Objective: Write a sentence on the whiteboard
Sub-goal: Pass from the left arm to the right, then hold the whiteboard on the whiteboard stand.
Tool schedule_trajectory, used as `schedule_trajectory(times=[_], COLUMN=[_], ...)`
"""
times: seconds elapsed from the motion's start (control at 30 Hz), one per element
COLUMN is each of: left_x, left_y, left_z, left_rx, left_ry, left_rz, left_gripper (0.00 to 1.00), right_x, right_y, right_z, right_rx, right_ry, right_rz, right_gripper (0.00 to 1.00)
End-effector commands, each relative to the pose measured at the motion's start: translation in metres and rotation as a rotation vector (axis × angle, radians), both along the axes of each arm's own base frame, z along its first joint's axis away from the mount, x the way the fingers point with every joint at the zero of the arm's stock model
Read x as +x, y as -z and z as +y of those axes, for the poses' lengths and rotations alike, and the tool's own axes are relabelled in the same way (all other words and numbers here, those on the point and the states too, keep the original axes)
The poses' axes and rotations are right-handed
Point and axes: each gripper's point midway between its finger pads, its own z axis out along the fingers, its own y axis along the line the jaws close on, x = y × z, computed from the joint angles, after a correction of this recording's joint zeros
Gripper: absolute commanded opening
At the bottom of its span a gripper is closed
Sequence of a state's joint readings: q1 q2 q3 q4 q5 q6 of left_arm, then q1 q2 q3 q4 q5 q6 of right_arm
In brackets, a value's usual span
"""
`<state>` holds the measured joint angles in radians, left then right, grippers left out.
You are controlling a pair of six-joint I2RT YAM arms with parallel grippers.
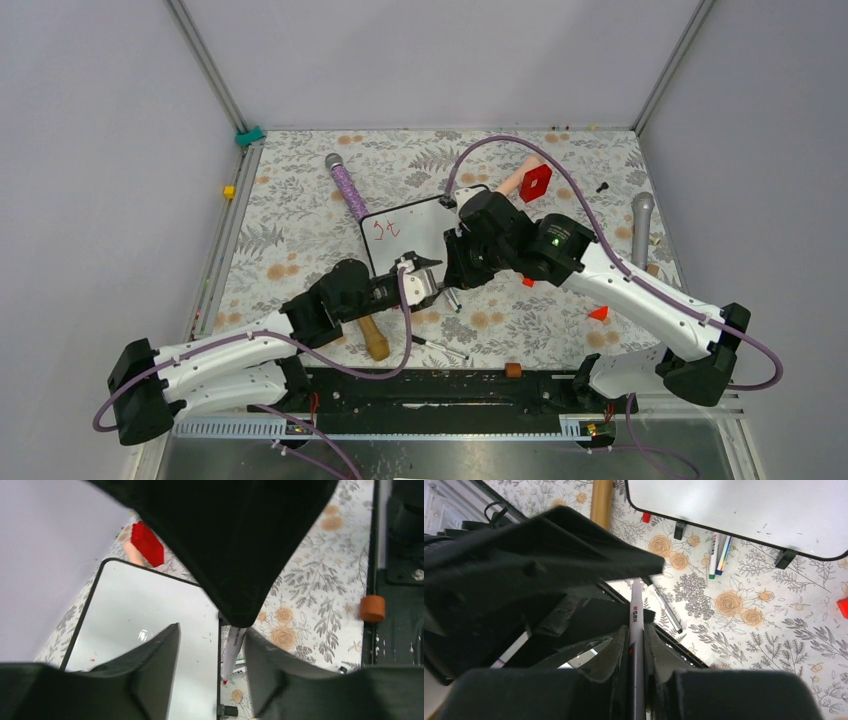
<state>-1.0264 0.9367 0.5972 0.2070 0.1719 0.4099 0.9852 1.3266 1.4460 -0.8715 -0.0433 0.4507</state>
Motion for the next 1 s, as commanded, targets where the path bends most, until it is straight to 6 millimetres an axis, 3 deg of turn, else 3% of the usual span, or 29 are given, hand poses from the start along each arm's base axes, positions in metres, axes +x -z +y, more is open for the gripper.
schedule_trajectory(times=[0.0,0.17,0.3,0.43,0.53,0.63,0.77,0.9,0.97], left_x=[0.017,0.031,0.048,0.065,0.077,0.094,0.116,0.127,0.126], left_y=[-0.044,-0.036,-0.038,-0.033,-0.027,-0.016,0.000,0.010,0.013], left_z=[0.015,0.052,0.092,0.131,0.146,0.162,0.191,0.197,0.191], left_rx=[-0.240,-0.313,-0.442,-0.501,-0.568,-0.650,-0.738,-0.790,-0.801], left_ry=[-0.167,-0.368,-0.557,-0.713,-0.721,-0.724,-0.780,-0.736,-0.658], left_rz=[0.047,0.245,0.410,0.563,0.678,0.789,0.842,0.832,0.796], left_gripper=[0.57,0.78,0.98,0.99,0.99,0.99,0.99,0.99,0.99], right_x=[0.016,0.046,0.055,0.064,0.068,0.063,0.066,0.067,0.062], right_y=[-0.002,0.000,-0.003,-0.013,-0.018,-0.021,-0.026,-0.031,-0.031], right_z=[-0.015,-0.039,-0.040,-0.040,-0.042,-0.029,-0.038,-0.043,-0.038], right_rx=[-0.038,-0.082,-0.034,0.004,0.033,0.061,0.024,0.007,0.030], right_ry=[0.064,0.188,0.226,0.337,0.408,0.276,0.255,0.233,0.176], right_rz=[-0.107,-0.270,-0.327,-0.323,-0.317,-0.351,-0.410,-0.445,-0.452], right_gripper=[0.00,0.00,0.00,0.00,0.00,0.00,0.00,0.00,0.00])
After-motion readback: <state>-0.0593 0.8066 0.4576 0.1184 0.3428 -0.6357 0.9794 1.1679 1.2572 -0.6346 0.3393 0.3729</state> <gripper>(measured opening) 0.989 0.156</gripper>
